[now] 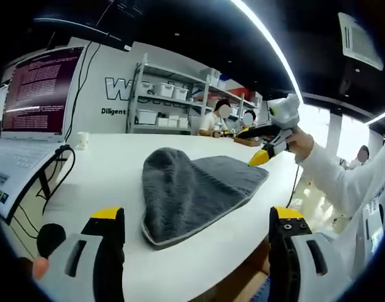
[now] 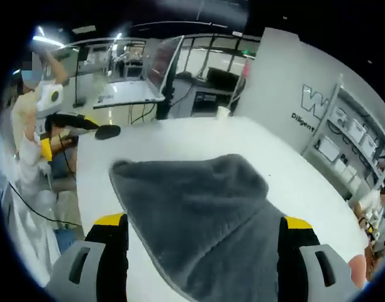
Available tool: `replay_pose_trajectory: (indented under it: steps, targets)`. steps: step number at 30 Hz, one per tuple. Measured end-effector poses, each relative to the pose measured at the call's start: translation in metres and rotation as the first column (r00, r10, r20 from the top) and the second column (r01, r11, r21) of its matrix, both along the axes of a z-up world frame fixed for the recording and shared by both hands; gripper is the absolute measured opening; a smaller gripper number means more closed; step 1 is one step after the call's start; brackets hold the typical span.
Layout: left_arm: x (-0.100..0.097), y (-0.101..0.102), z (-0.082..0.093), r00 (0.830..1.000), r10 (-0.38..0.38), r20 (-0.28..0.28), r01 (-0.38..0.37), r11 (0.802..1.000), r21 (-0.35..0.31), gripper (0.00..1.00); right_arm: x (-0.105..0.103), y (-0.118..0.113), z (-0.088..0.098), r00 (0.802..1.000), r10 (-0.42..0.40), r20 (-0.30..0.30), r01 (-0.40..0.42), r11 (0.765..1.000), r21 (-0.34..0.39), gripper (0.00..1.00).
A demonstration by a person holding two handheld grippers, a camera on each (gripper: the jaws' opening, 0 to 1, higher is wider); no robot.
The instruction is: Open the folded towel by lifting each exposed corner and separating the folded layers until the towel lies flat within the target outline without major curled edges
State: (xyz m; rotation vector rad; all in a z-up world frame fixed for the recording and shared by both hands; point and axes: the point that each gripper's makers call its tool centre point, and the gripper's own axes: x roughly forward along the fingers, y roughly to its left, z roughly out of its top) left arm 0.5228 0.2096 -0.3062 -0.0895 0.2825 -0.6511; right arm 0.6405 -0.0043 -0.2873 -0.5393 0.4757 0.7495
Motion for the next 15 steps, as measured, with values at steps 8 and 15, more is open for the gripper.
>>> replay_pose_trajectory:
  steps: [8, 15]
  targets:
    - [-0.001, 0.019, 0.002, 1.000, 0.017, -0.002, -0.017, 1.000, -0.023, 0.95, 0.061, 0.041, -0.020, 0.999, 0.027, -0.027, -0.029, 0.996, -0.080, 0.99]
    - [0.001, 0.033, 0.003, 0.999, 0.035, 0.002, -0.035, 0.998, -0.044, 0.95, 0.096, 0.091, -0.043, 0.994, 0.042, -0.104, -0.047, 0.998, -0.048, 0.99]
